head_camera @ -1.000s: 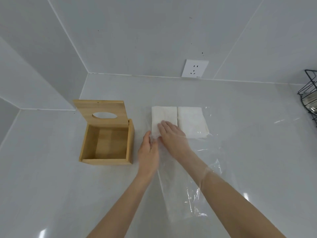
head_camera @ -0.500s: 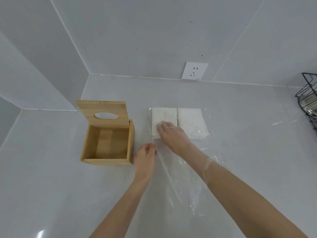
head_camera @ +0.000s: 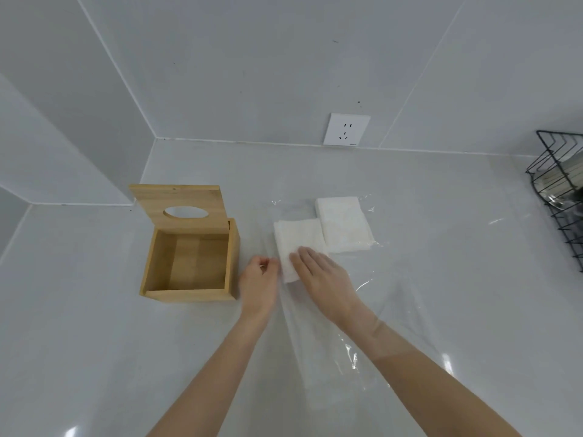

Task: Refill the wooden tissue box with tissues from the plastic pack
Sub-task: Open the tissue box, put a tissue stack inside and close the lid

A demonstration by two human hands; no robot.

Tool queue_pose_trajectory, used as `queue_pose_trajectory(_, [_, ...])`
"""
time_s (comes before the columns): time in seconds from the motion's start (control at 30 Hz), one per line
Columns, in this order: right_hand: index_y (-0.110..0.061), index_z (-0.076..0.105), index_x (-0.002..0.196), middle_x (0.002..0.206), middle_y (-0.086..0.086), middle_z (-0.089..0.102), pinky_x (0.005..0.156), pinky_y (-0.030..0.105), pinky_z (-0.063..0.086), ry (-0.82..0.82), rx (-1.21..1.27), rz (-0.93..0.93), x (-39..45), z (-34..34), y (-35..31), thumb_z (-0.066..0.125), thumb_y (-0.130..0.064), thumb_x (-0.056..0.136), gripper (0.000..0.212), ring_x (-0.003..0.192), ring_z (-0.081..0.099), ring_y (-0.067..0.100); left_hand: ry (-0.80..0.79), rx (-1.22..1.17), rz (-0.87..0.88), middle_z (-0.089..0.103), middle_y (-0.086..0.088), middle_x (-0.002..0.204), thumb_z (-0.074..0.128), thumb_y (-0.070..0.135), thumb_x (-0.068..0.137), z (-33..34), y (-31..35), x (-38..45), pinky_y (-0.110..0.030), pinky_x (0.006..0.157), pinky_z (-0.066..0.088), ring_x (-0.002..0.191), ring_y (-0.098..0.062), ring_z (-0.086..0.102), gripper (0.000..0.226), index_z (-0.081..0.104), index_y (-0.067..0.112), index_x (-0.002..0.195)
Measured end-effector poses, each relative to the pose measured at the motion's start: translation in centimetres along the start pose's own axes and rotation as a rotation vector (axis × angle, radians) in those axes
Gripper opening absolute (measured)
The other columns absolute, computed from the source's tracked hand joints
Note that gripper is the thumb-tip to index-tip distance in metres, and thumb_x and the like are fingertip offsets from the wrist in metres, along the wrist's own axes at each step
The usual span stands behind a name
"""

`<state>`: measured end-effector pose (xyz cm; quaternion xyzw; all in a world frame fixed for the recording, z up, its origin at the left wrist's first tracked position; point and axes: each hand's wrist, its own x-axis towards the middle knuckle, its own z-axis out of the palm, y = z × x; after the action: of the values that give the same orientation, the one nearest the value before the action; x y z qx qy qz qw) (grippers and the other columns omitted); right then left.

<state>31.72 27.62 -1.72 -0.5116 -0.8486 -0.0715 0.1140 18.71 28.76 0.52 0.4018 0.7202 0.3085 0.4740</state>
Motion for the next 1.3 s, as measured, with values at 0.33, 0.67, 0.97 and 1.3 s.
queue_pose_trajectory(0.33, [-0.008,0.049,0.118,0.114,0.007,0.070,0.090,0.034,0.053,-0.077,0.107,-0.020,-11.9,-0.8,-4.1,0.026,0.001,0.091,0.037,0.109,0.064,0.022,0.010,-0.046,-0.012,0.063,-0.003,0.073,0.049,0.016,0.088,0.1,-0.9,0.3,-0.036,0.071,0.046,0.073,-0.023,0.057,0.021,0.051,0.018,0.067])
queue_pose_trajectory(0.67, [-0.007,0.037,0.136,0.145,0.012,0.039,0.111,0.031,0.022,-0.129,0.525,0.698,-10.1,-3.9,-5.1,0.030,-0.036,0.088,0.056,0.134,0.026,0.022,-0.047,-0.064,0.000,0.065,-0.012,0.079,0.050,0.018,0.090,-1.7,-3.9,-5.0,-0.045,0.075,0.053,0.072,-0.027,0.060,0.015,0.061,0.011,0.083])
queue_pose_trajectory(0.97, [0.000,0.041,0.130,0.118,0.011,0.052,0.082,0.026,0.037,-0.185,1.005,1.370,-7.1,-3.8,-4.9,0.063,-0.024,0.084,0.057,0.108,0.052,0.026,-0.158,0.011,-0.089,0.070,-0.012,0.089,0.050,0.018,0.087,-2.2,-5.7,-8.5,-0.037,0.077,0.049,0.083,-0.026,0.063,0.023,0.067,0.004,0.084])
queue_pose_trajectory(1.3, [-0.006,0.061,0.099,0.099,0.011,0.063,0.075,0.032,0.044,-0.201,0.950,1.283,-7.2,-4.0,-4.9,0.062,-0.022,0.079,0.026,0.091,0.059,0.028,-0.140,-0.035,-0.090,0.069,-0.008,0.086,0.049,0.012,0.087,-2.2,-5.7,-8.4,-0.035,0.080,0.048,0.087,-0.025,0.062,0.020,0.068,0.008,0.083])
